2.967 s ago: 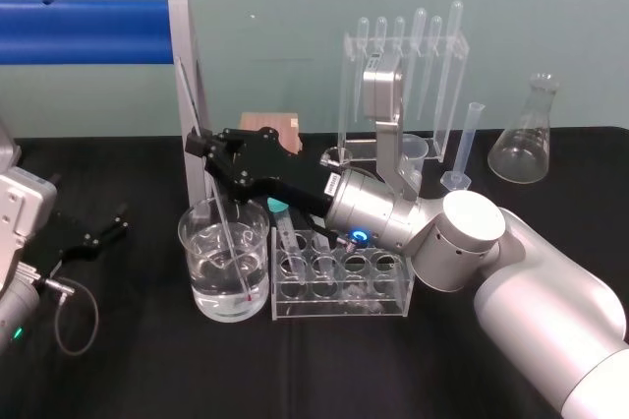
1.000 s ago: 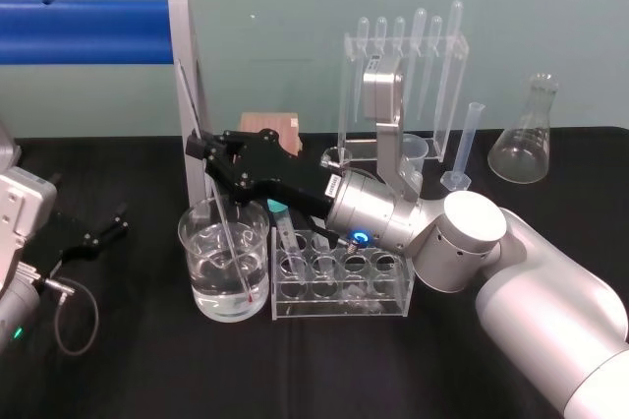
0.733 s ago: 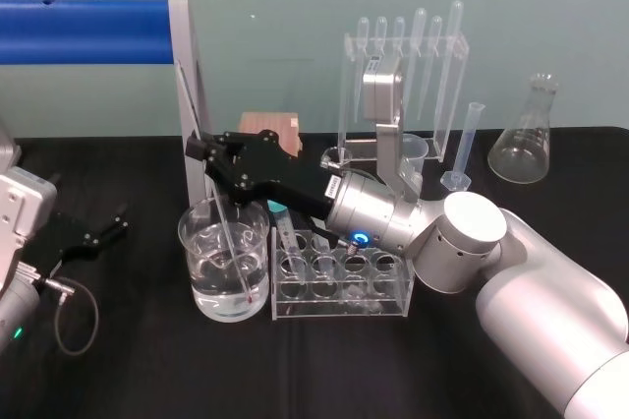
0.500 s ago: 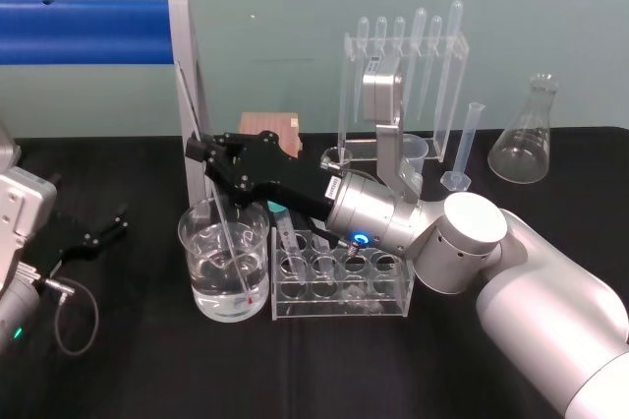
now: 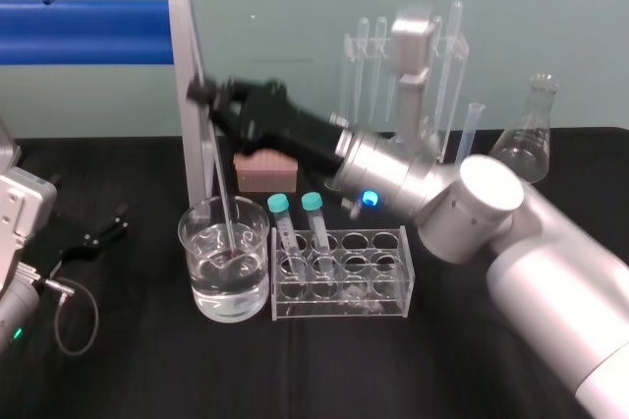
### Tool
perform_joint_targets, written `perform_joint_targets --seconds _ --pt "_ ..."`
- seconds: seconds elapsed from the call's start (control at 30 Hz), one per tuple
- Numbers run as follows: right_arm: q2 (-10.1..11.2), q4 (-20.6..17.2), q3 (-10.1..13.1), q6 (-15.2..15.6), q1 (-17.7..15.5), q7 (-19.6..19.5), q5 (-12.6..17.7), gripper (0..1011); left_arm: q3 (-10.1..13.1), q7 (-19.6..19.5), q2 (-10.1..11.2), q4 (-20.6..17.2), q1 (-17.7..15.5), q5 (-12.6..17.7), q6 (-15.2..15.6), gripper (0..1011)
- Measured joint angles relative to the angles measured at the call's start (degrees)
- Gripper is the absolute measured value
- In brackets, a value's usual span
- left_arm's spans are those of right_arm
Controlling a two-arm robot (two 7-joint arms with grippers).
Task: Hold the thermometer with one hand and immerse one end into the beaker, then reinsert it into the test tube rack.
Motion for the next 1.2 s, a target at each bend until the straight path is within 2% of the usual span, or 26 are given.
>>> perform_joint_targets --seconds 0.23,0.37,0.53,0.73,0.87,0.97,1.2 --pt "2.0 -9.1 3.7 4.0 1.1 0.3 6.8 55 0.0 0.0 0.0 0.0 0.0 0.0 0.0 1008" --pt "3.9 -13.2 5.7 4.9 1.2 -0.5 8.9 55 0.0 0.0 0.0 0.0 0.0 0.0 0.0 1008" --pt "7.5 -17.0 7.5 4.8 0.3 -2.4 9.2 56 0.0 0.0 0.0 0.0 0.0 0.0 0.0 1008" --pt "14.6 -22.3 9.2 6.1 -4.7 -6.1 8.7 55 0.0 0.0 0.0 0.0 0.0 0.0 0.0 1008" --pt "17.9 -24.5 9.5 6.5 -8.2 -7.6 8.4 56 0.0 0.0 0.0 0.0 0.0 0.0 0.0 1008" --pt "20.0 -25.4 9.6 6.6 -10.7 -8.7 8.2 55 0.0 0.0 0.0 0.0 0.0 0.0 0.0 1008" --pt "21.6 -25.5 9.6 6.8 -13.7 -10.0 8.3 56 0.0 0.0 0.0 0.0 0.0 0.0 0.0 1008"
